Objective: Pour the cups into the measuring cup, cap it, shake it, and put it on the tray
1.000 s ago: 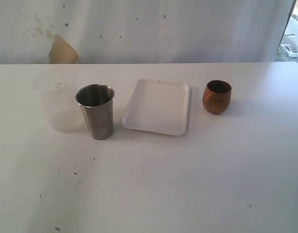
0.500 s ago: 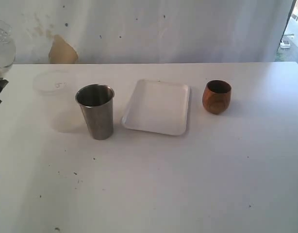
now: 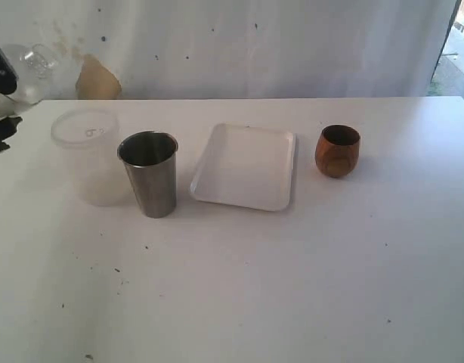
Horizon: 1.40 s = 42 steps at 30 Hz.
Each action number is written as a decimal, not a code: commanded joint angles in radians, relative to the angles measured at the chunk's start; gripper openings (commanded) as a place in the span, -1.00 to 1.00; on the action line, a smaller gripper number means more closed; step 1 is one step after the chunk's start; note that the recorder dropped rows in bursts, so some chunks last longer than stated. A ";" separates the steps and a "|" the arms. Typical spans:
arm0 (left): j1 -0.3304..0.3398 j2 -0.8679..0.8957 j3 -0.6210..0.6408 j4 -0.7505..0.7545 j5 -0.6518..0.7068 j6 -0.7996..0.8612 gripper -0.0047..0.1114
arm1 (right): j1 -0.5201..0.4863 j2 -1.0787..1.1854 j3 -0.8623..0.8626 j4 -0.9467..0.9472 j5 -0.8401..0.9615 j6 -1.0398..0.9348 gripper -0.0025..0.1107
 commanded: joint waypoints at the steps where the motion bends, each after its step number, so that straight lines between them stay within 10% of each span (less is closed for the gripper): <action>1: 0.000 0.010 -0.023 -0.013 -0.085 0.175 -0.92 | -0.001 -0.006 0.004 -0.004 -0.006 0.004 -0.96; 31: 0.000 0.018 -0.023 -0.013 -0.185 0.648 -0.92 | -0.001 -0.006 0.004 -0.004 -0.006 0.048 -0.96; 42: 0.000 0.018 -0.049 -0.231 -0.269 0.856 -0.92 | -0.001 -0.006 0.004 -0.004 -0.006 0.048 -0.96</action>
